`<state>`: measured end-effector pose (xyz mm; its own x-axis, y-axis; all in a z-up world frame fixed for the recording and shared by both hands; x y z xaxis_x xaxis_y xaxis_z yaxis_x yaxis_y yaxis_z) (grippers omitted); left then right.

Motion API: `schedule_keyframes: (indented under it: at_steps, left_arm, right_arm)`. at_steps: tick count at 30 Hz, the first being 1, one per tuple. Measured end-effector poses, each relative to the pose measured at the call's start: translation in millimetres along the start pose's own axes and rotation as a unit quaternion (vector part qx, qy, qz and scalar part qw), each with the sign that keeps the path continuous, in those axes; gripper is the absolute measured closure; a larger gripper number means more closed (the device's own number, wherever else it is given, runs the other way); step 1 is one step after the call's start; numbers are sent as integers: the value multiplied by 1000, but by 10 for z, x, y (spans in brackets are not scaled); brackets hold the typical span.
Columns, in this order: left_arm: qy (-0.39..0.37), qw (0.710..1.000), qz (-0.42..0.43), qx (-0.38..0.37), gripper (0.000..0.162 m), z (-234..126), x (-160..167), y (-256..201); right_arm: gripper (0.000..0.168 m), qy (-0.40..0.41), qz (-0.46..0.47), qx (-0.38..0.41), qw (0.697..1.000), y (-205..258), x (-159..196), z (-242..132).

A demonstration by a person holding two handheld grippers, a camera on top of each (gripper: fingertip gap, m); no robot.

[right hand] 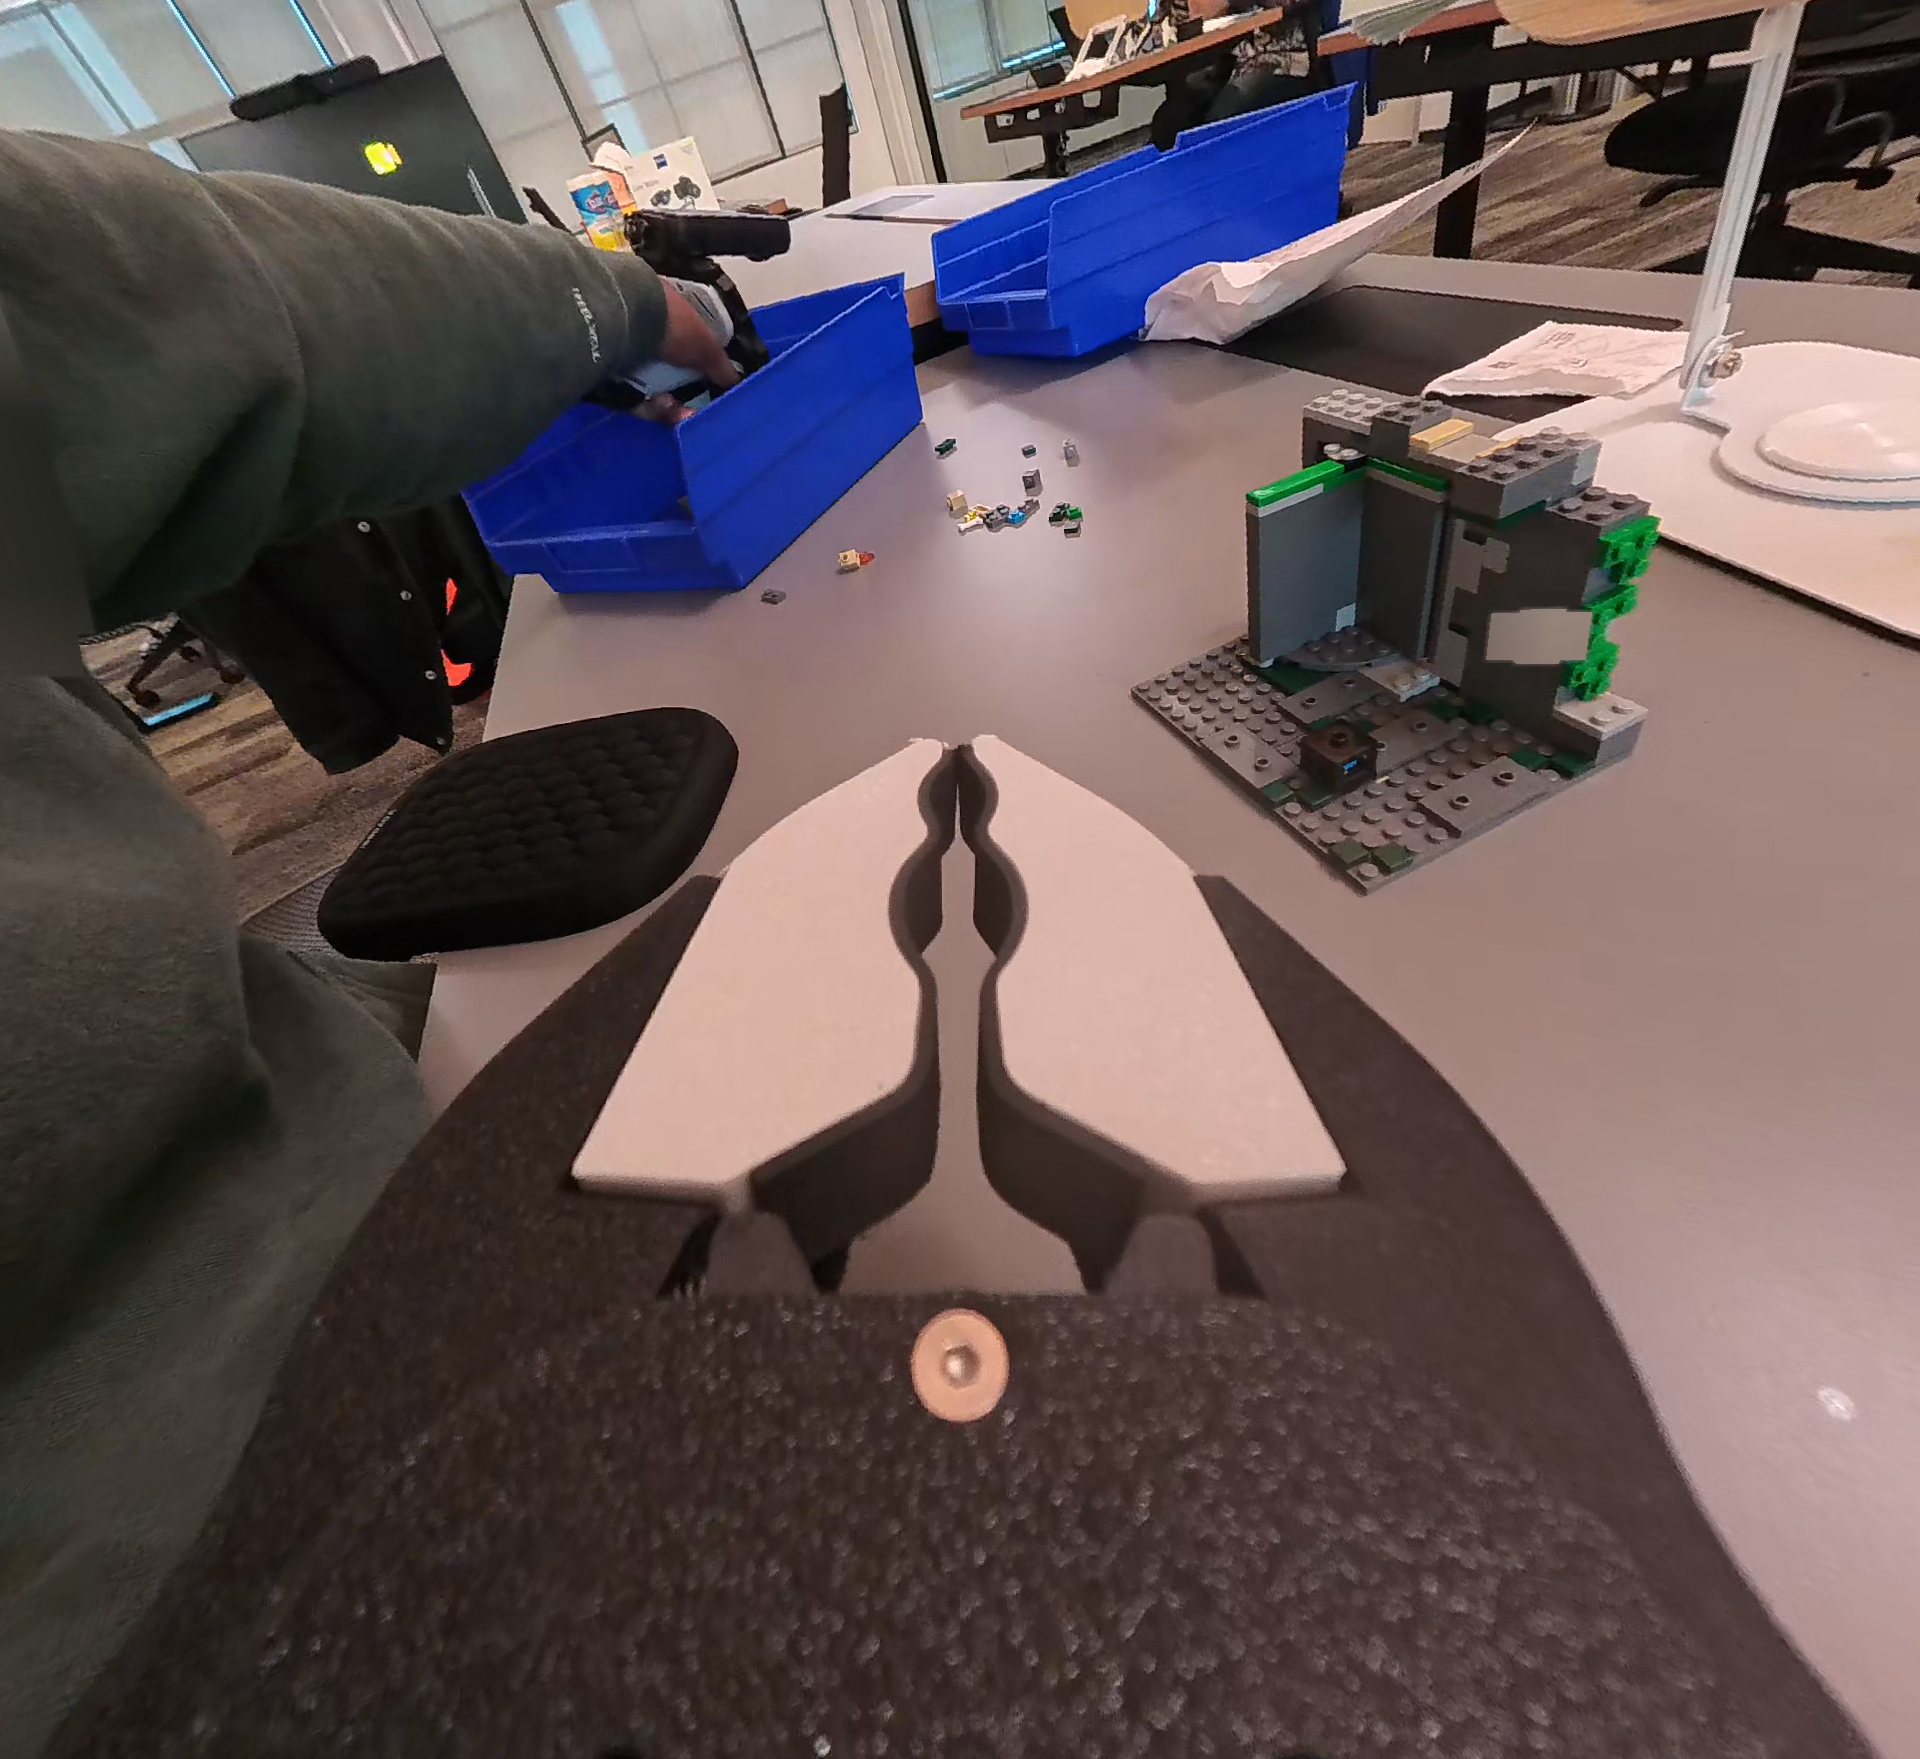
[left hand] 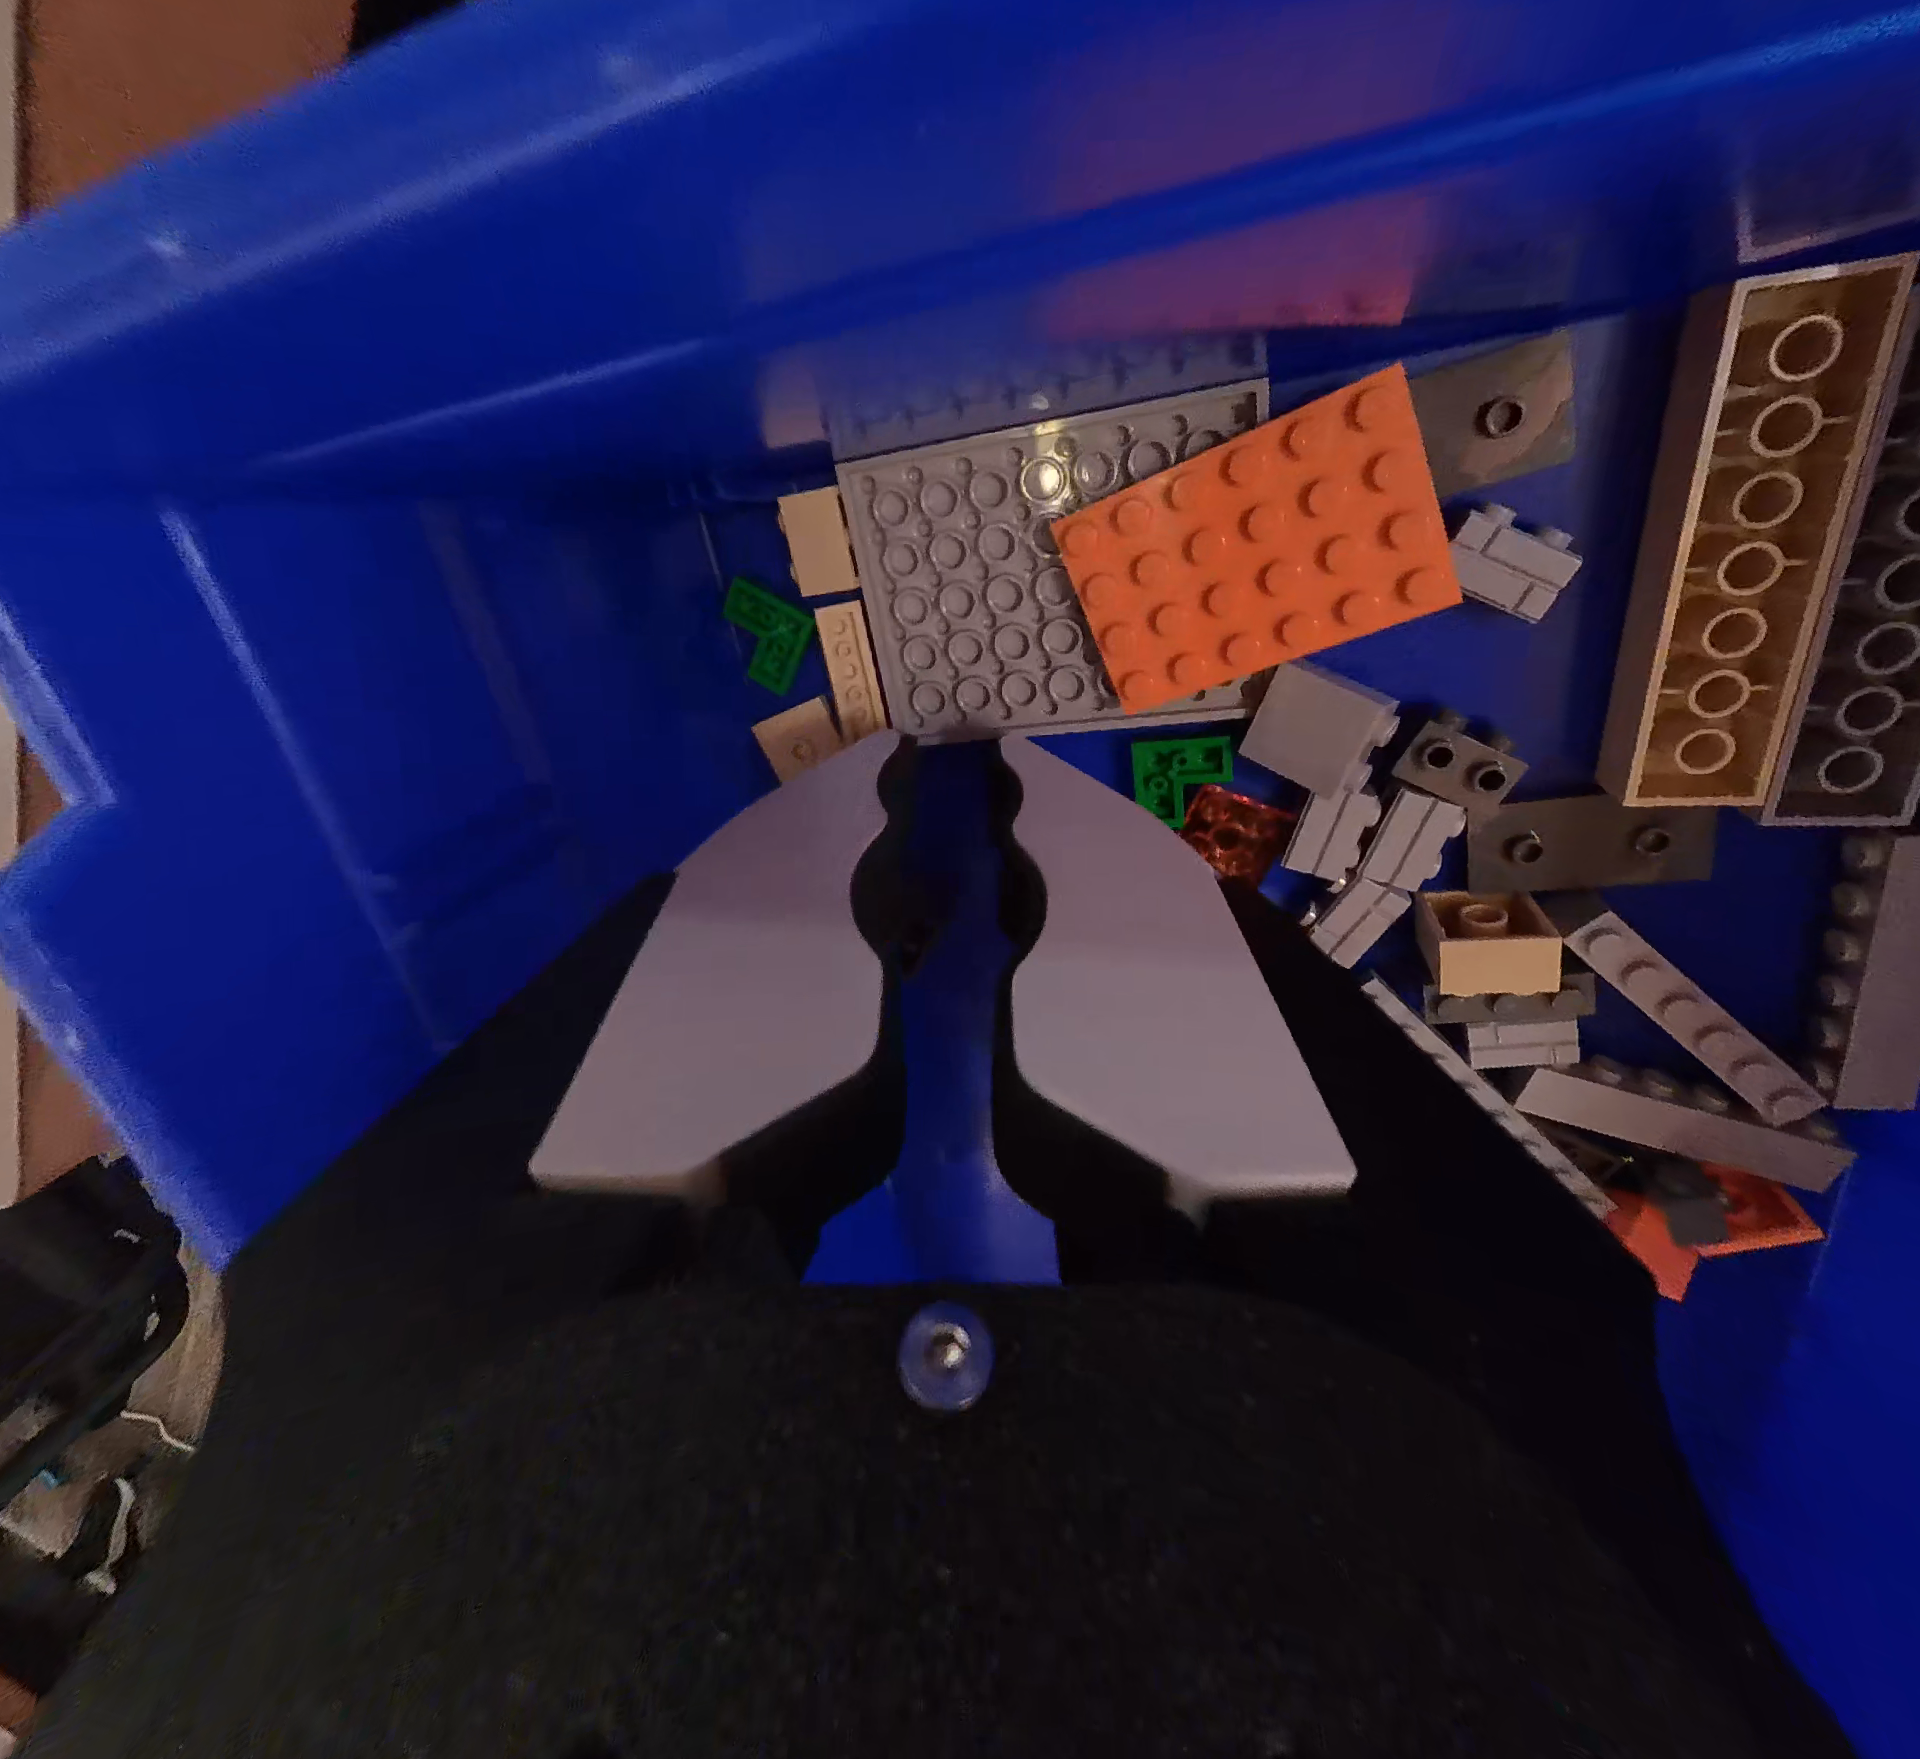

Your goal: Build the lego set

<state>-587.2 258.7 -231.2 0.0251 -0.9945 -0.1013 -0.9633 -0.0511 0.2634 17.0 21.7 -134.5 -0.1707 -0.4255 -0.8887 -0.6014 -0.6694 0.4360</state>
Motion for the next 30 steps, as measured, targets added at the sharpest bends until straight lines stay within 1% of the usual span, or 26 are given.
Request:
schedule_keyframes:
  at_steps: [4, 5, 6, 8, 9, 11, 14, 18, 19, 20, 21, 23, 26, 30]
  left_arm:
    - [-16, 1000, 7, 2, 155, 6, 14, 33]
    - [-18, 1000, 11, 4, 162, 7, 25, 34]
    - [-22, 999, 14, 33, 161, 13, 35, -35]
    - [-30, 997, 15, 62, 162, -17, 24, -110]
    - [-33, 997, 28, 69, 162, -39, 19, -148]
    - [-43, 996, 46, 58, 162, -103, -12, -142]
    - [-49, 997, 44, 29, 162, -201, -39, -24]
    - [-23, 998, 40, -42, 162, -180, 36, 178]
    - [-19, 998, 41, -49, 161, -155, 45, 181]
    - [-18, 998, 37, -45, 153, -126, 44, 152]
    - [-15, 998, 33, -44, 149, -98, 43, 132]
    - [-4, 997, 33, -64, 148, -50, 47, 149]
    - [7, 997, 37, -73, 145, -14, 31, 160]
    - [19, 997, 45, -58, 145, -8, 19, 168]
  right_arm:
    - [168, -4, -3, 1, 1000, 7, -17, -14]
    - [168, -5, -2, 0, 1000, 10, -20, -15]
    - [168, -5, -3, 0, 1000, 11, -20, -15]
    - [168, -3, -5, 3, 1000, 5, -12, -8]
    - [168, -2, -5, 3, 1000, 3, -7, -5]
    - [168, -1, -4, 3, 1000, -1, -2, -2]
    - [168, 0, -6, 4, 1000, -3, 1, -1]
    - [168, 0, -7, 5, 1000, -2, 1, 0]
    - [168, 0, -7, 5, 1000, -1, 1, 0]
    - [168, 0, -7, 5, 1000, -2, 2, 1]
    - [168, 0, -7, 5, 1000, -5, 4, 1]
    - [168, 1, -7, 6, 1000, -11, 9, 2]
    - [168, 2, -7, 8, 1000, -27, 13, -3]
    - [168, 1, 0, 7, 1000, -42, 13, -8]
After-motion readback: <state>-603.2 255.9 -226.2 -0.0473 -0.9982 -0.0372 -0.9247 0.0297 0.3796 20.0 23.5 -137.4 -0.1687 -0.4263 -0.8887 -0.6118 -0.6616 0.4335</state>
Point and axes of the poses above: each gripper's, where its closed fingertips meet, z out along the fingers, x out of its underside, y = z × x across the jaws, the point moved 2 cm from there along -z, back along the fingers, and after that the axes turned 11 degrees about z, right-handed, at the moved point
